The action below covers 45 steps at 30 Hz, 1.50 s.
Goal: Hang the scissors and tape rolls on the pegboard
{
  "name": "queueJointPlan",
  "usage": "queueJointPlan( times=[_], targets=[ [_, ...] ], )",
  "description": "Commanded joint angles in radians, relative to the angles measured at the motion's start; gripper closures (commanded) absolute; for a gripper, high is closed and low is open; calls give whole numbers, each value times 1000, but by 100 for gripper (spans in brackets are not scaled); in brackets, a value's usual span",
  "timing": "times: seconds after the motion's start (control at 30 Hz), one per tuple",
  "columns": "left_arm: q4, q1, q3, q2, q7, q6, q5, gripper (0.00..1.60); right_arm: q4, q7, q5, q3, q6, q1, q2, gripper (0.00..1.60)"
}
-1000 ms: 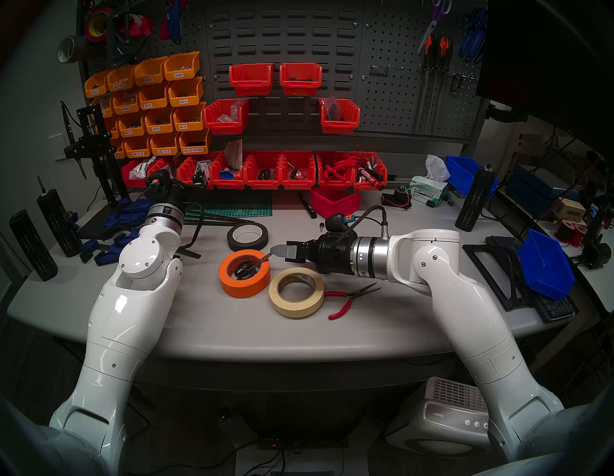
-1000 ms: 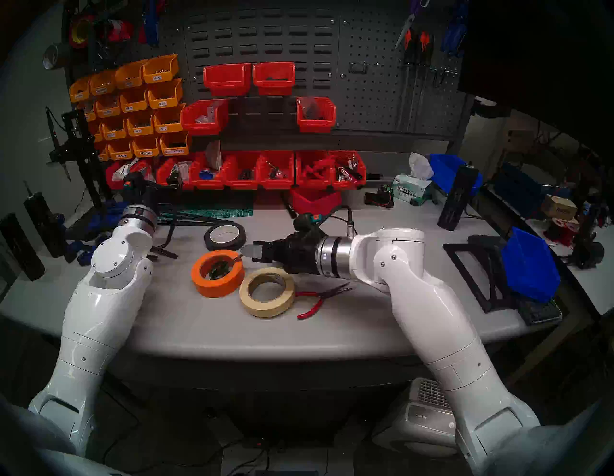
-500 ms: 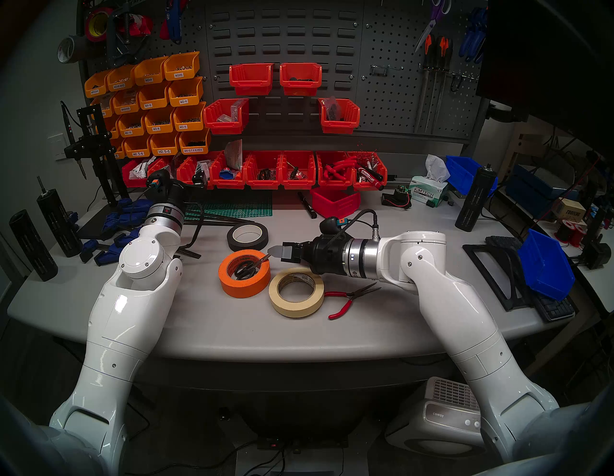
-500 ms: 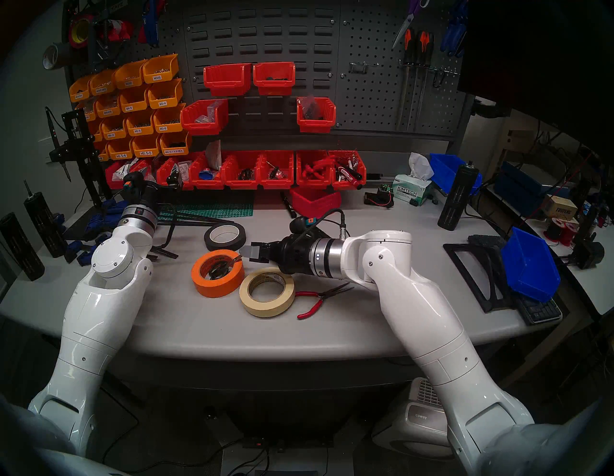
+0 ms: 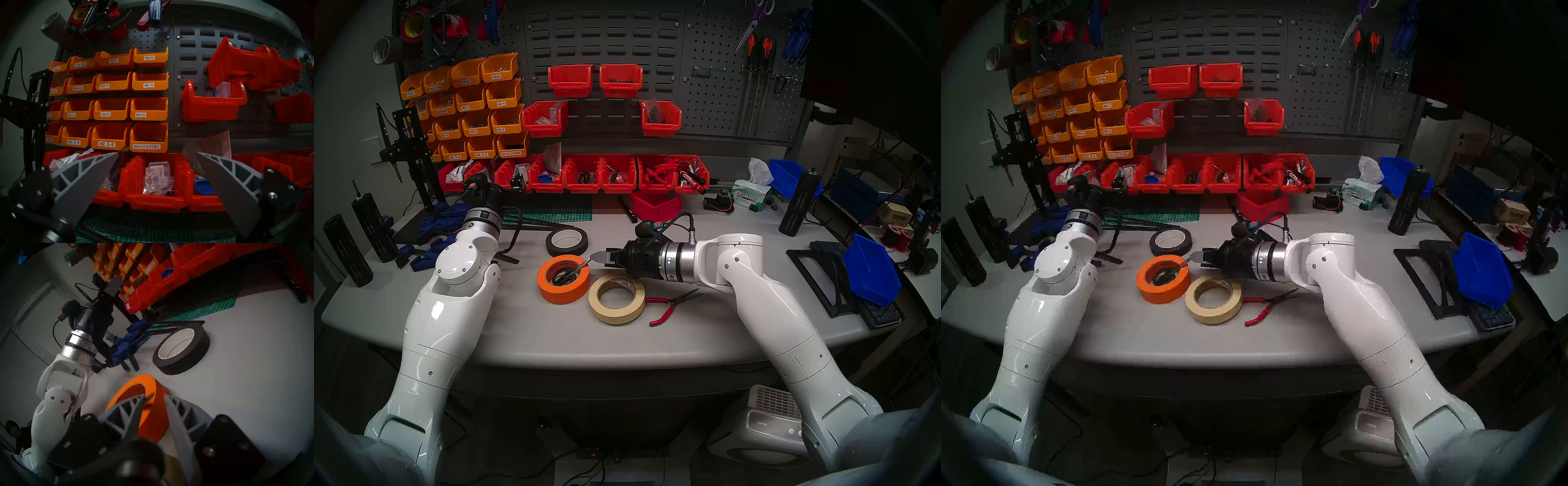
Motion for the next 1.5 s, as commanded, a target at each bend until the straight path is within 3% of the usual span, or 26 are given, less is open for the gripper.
queueJointPlan(
  times=[0.0,0.03,0.1,0.13,0.17,0.23,0.27,0.9,1.2,1.47],
  targets=[
    [-28,-30,-8,0,0,-12,-1,0,-20,21,0,1,-3,31,-2,63],
    [-28,-30,-8,0,0,-12,-1,0,-20,22,-1,0,-3,32,-2,63],
    [-28,-30,-8,0,0,-12,-1,0,-20,25,-2,-2,-5,32,-2,80],
    [-28,-30,-8,0,0,-12,-1,0,-19,28,-1,-1,-8,31,-3,116],
    [-28,-30,-8,0,0,-12,-1,0,-20,28,-3,-3,-9,32,-1,129],
    [-28,-30,-8,0,0,-12,-1,0,-19,29,-4,-3,-9,32,-1,129],
    [-28,-30,-8,0,0,-12,-1,0,-19,31,-3,-2,-9,31,-1,160],
    [-28,-30,-8,0,0,-11,-1,0,-70,98,13,32,-51,-1,21,160],
    [-28,-30,-8,0,0,-11,-1,0,-136,128,37,85,-58,-33,57,160],
    [-28,-30,-8,1,0,-11,-1,0,-203,153,43,154,-134,-75,59,160]
  ],
)
